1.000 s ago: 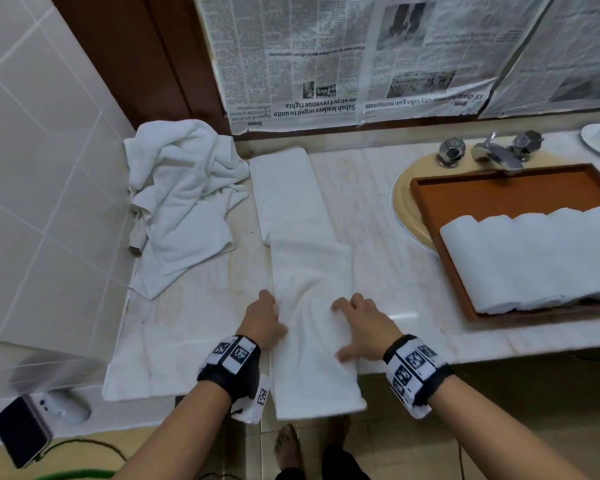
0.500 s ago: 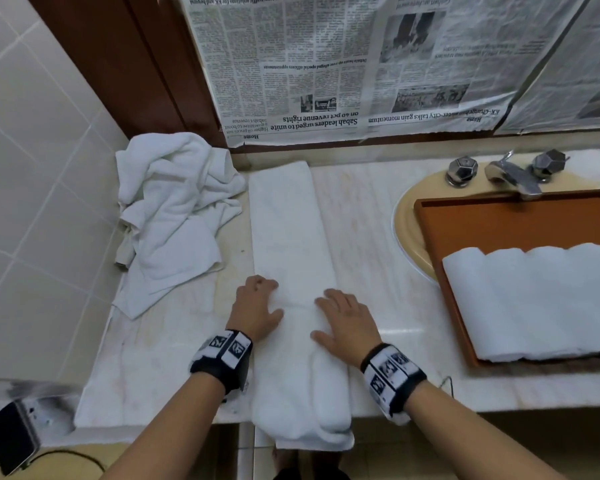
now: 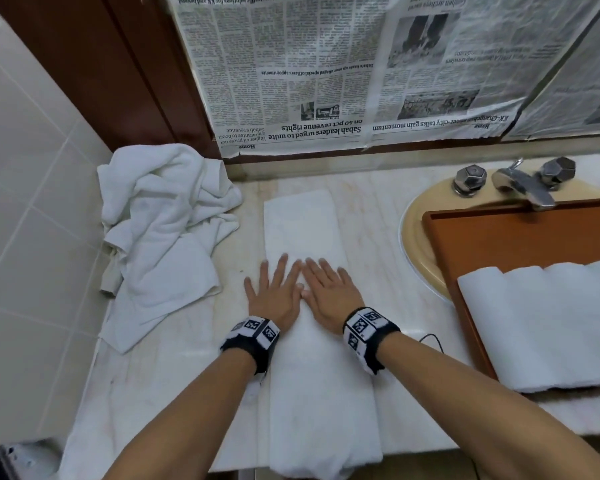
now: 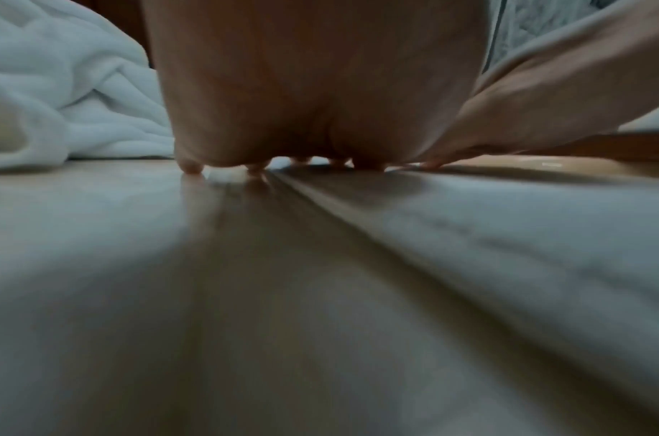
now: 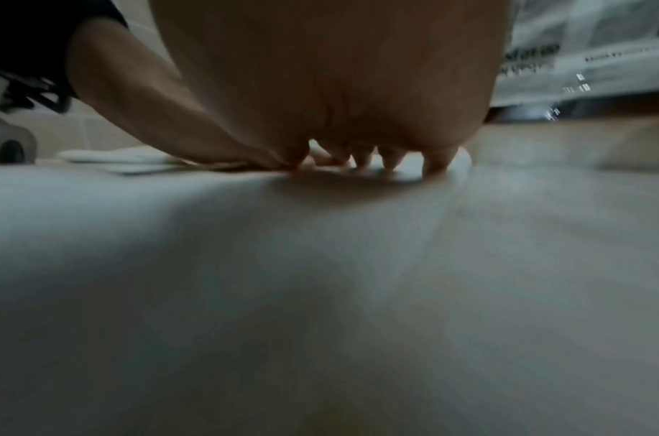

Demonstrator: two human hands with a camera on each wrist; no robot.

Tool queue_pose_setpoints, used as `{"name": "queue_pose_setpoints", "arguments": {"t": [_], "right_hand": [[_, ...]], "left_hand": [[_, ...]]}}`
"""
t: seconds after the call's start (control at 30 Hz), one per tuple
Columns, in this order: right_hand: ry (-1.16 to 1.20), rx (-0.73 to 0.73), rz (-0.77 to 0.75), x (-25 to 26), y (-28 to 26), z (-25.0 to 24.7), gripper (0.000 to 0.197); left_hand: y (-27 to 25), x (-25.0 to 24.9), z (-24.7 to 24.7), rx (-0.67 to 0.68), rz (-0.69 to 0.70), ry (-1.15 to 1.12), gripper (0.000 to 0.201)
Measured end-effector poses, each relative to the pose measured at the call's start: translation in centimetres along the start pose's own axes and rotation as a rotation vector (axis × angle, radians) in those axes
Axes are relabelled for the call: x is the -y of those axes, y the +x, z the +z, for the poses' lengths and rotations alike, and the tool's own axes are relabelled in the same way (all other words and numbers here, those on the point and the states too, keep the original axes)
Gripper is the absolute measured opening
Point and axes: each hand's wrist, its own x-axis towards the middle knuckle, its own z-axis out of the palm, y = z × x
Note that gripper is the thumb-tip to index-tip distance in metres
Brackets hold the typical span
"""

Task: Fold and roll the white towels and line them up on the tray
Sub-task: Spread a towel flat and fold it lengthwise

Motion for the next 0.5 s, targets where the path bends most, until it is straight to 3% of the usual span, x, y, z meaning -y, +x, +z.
{"name": "queue_pose_setpoints", "arguments": {"t": [0.1,0.23,0.4,0.5], "right_hand": [[-0.034,-0.002,0.056,-1.9,0.4,0.4,0.065],[0.083,-0.033,0.259,-3.9,1.1,-0.8,0.060],[0.025,-0.069,0.048,-2.1,4.3,-1.3,0.059],[0.017,-0.029,0.046,-2.7,6.5,-1.7,0.058]], "left_hand": [[1.3,1.6,-0.9,0.011,-0.062,-0.008,0.053],[3.1,4.0,-2.5,0.008,-0.191,-0.075,0.056],[5.3,1.3,-2.4,-0.027,0.016,-0.022,0.054],[7.2,0.7,-2.6,-0.003,0.028,0.010,0.054]]}}
